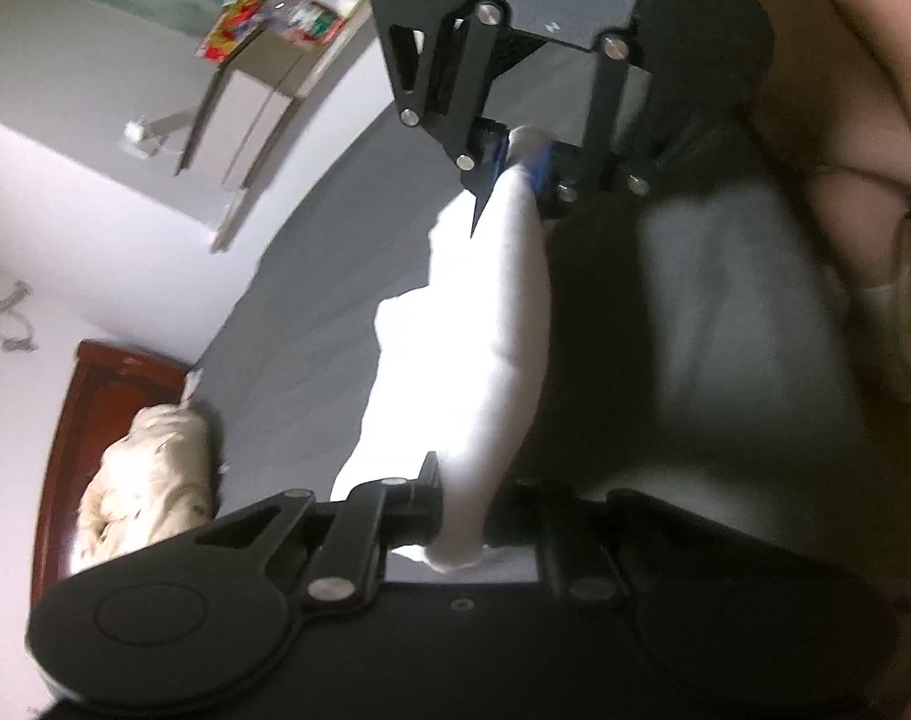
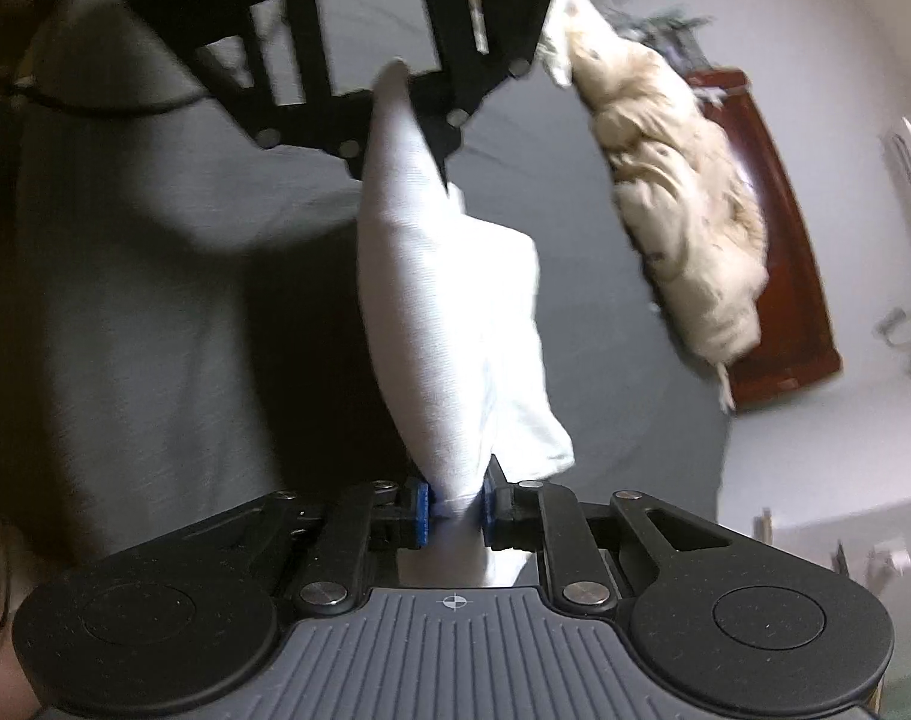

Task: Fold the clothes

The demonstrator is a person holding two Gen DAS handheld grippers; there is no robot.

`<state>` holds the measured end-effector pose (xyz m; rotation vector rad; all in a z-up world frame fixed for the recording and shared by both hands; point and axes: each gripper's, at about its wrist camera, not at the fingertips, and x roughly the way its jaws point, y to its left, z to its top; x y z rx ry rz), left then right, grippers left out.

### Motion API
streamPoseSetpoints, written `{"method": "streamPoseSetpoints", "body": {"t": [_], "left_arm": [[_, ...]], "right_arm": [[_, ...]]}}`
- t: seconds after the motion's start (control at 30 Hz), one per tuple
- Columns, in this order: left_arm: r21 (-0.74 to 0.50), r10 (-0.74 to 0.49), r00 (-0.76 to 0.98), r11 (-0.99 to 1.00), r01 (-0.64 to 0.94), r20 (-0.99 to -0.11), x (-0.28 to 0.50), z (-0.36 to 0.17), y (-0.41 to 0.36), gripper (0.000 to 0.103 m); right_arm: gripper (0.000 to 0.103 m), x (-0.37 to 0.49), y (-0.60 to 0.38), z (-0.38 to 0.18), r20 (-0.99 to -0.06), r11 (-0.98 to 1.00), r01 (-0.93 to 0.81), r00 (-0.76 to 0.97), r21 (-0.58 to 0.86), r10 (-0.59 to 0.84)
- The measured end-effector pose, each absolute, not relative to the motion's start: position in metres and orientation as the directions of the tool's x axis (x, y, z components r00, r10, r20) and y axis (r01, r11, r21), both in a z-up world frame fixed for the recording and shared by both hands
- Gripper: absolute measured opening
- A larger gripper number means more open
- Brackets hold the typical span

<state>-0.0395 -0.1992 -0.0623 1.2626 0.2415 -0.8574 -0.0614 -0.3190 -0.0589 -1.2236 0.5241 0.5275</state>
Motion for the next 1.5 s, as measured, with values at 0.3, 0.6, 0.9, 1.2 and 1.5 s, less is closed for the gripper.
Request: {"method": "streamPoseSetpoints", "body": {"t": [0.3,0.6,0.9,1.2,1.5], "left_arm": [[0.578,-0.492,0.462,-0.107,0.809,-0.738,-0.102,-0.030,-0.166,0.012],[0.485,-0.474,0.419,-0.018,0.874,-0.774,-0.038,0.008,-0.164,0.019],[0.287,-0.453,0.349,0.202,0.936,-0.820,0.059,-0.006,-0.168,0.022],[0.187,-0.410,0.355,0.395,0.899,-0.840,0.111,-0.040,-0.161,0.044],[0.153,-0.415,0.434,0.559,0.815,-0.800,0.117,-0.033,-0.135,0.050]], "right_arm": [[0.013,-0.114,-0.323,-0.015,-0.807,0.198,-0.826,0.560,-0.527,0.188],[0.014,-0.044,-0.330,0.037,-0.889,0.396,-0.876,0.388,-0.275,0.242],[0.015,0.064,-0.341,0.034,-0.922,0.595,-0.800,0.286,-0.078,0.263],[0.065,0.110,-0.362,0.010,-0.893,0.758,-0.653,0.336,0.007,0.298],[0.065,0.116,-0.429,0.004,-0.866,0.916,-0.374,0.399,0.145,0.300]]}}
